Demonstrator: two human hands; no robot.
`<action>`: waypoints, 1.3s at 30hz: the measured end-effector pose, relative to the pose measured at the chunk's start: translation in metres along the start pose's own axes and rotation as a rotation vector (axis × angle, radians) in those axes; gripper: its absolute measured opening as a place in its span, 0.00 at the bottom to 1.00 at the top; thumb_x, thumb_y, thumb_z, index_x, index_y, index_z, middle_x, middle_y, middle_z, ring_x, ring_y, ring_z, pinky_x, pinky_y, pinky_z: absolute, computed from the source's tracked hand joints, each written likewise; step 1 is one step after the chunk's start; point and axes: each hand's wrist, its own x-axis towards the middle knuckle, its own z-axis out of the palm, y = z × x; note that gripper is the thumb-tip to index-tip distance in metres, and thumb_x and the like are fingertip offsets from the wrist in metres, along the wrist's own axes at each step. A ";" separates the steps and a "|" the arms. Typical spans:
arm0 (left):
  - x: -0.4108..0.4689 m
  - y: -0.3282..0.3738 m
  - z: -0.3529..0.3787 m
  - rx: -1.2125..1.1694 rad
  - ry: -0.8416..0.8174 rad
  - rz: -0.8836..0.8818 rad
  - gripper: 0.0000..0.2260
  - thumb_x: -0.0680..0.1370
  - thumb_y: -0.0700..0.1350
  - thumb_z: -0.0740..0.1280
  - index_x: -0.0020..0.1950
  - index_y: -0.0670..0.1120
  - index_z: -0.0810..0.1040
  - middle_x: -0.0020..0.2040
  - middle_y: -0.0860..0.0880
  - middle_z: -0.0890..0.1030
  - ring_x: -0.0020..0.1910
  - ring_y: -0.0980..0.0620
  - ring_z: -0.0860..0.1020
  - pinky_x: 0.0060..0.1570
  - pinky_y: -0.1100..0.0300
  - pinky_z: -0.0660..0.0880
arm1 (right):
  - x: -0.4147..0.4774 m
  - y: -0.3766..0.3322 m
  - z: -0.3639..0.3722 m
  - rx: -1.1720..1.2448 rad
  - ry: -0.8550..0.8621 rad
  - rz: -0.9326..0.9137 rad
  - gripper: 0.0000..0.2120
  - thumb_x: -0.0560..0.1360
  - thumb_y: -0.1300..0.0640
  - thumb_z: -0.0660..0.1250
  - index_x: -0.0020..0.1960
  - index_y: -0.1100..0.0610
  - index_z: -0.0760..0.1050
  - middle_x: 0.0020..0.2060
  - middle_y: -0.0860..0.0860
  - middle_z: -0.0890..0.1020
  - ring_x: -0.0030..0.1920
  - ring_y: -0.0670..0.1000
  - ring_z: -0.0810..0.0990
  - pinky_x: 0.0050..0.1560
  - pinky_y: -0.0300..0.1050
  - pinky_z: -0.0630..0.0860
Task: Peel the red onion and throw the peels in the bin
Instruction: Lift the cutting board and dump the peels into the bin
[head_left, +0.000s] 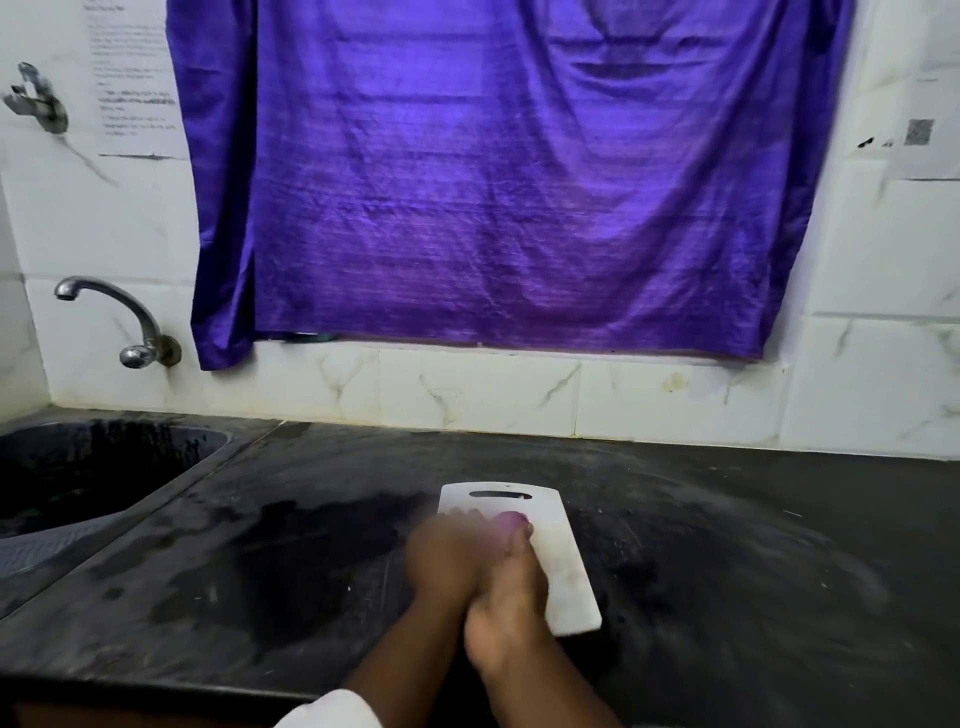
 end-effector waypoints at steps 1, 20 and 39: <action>-0.002 0.000 -0.014 -0.058 0.042 -0.018 0.21 0.83 0.39 0.64 0.30 0.44 0.79 0.28 0.47 0.80 0.30 0.49 0.76 0.31 0.58 0.71 | -0.007 0.010 0.006 0.005 -0.024 0.016 0.28 0.83 0.44 0.56 0.64 0.68 0.78 0.61 0.65 0.81 0.66 0.63 0.77 0.74 0.57 0.68; -0.111 -0.151 -0.350 -0.527 0.753 -0.512 0.11 0.82 0.42 0.62 0.45 0.40 0.82 0.41 0.38 0.82 0.39 0.43 0.82 0.36 0.59 0.78 | -0.150 0.335 0.000 -0.486 -0.229 0.797 0.34 0.83 0.39 0.48 0.70 0.65 0.73 0.67 0.64 0.77 0.70 0.61 0.75 0.52 0.46 0.75; -0.099 -0.303 -0.396 -1.228 0.885 -0.816 0.43 0.81 0.71 0.46 0.59 0.32 0.78 0.46 0.32 0.86 0.57 0.35 0.78 0.69 0.46 0.67 | -0.086 0.500 -0.083 -0.769 -0.014 0.970 0.31 0.82 0.40 0.56 0.71 0.64 0.72 0.67 0.65 0.77 0.67 0.62 0.77 0.60 0.52 0.72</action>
